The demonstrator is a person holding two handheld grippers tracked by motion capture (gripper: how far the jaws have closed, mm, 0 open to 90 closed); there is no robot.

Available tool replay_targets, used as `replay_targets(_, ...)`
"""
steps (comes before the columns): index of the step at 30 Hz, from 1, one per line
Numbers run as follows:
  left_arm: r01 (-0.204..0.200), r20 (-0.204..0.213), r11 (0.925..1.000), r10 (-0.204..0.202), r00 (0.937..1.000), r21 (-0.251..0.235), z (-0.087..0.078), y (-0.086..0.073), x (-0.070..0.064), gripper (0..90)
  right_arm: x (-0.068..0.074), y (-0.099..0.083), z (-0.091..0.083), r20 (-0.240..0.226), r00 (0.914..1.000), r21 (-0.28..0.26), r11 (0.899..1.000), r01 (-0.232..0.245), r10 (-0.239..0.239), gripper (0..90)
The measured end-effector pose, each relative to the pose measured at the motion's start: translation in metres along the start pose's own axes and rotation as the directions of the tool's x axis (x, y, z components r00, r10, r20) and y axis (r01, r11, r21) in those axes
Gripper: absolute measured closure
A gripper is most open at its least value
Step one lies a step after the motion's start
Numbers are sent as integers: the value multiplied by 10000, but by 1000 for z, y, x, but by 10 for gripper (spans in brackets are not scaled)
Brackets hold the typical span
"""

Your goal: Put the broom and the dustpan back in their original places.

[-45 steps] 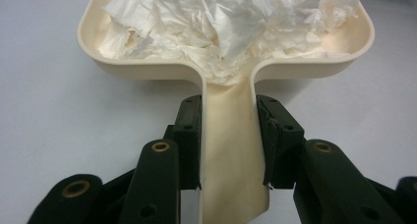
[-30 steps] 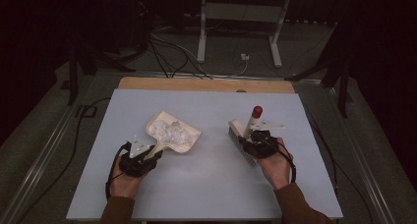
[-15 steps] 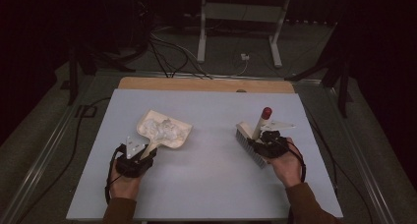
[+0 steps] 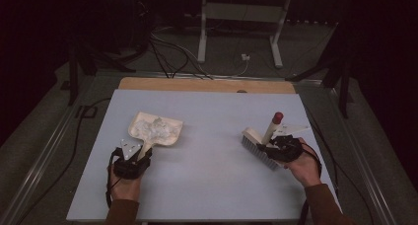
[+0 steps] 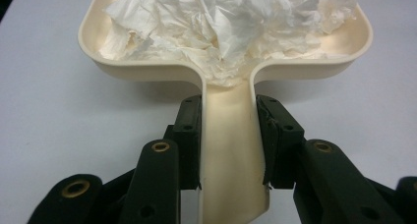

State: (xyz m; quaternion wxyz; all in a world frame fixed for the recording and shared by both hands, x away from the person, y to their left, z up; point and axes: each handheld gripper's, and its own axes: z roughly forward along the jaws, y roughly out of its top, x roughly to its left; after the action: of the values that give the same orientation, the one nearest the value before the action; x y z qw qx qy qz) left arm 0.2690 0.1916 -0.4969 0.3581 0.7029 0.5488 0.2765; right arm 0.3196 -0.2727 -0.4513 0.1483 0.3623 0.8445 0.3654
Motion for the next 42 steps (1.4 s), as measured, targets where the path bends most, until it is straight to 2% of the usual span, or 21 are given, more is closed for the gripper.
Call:
replay_targets(7,205,-166,9998,-204,9997,70,0,-3,3,665,-9,-7,-8,-686,9966,197,9987,470,-456,672)
replay_targets(11,225,-223,9997,-223,9995,61,0,-3,4,664,-14,-9,-8,-1158,9903,532,9951,836,-770,672)
replay_targets(13,248,-220,9997,-247,9995,56,0,-3,4,665,-17,-10,-7,-1344,9884,470,9958,780,-711,671)
replay_targets(16,274,-220,9996,-273,9994,39,0,-3,5,665,-16,-8,-7,-990,9927,412,9964,734,-691,647)
replay_targets(19,269,-179,9996,-268,9995,66,0,-4,6,664,-12,-3,-14,-851,9948,-285,9981,545,-567,607)
replay_targets(22,256,-187,9996,-255,9995,66,0,-4,5,664,-6,3,-23,-470,9983,-940,9951,296,-341,600)
replay_targets(24,260,-242,9997,-259,9994,28,0,-3,5,664,-2,6,-27,-176,9998,-1349,9908,-70,46,600)
replay_targets(26,280,-267,9996,-280,9993,14,0,-3,5,665,3,6,-28,325,9975,-1586,9857,-566,626,611)
replay_targets(29,264,-279,9996,-263,9993,29,0,-4,5,664,13,1,-25,1066,9814,-1870,9727,-1377,1594,613)
replay_targets(31,250,-306,9997,-249,9992,27,0,-4,4,664,18,-2,-22,1561,9615,-2131,9582,-1909,2262,614)
replay_targets(34,260,-320,9997,-259,9992,6,0,-4,4,664,22,-7,-18,1861,9304,-2584,9293,-2638,3158,631)
replay_targets(38,258,-388,9997,-257,9989,15,0,-4,4,664,27,-9,-14,2281,9115,-2879,9180,-2728,3424,646)
replay_targets(42,267,-416,9996,-267,9988,2,0,-4,3,665,30,-7,-11,2724,8858,-3175,9041,-2859,3758,699)
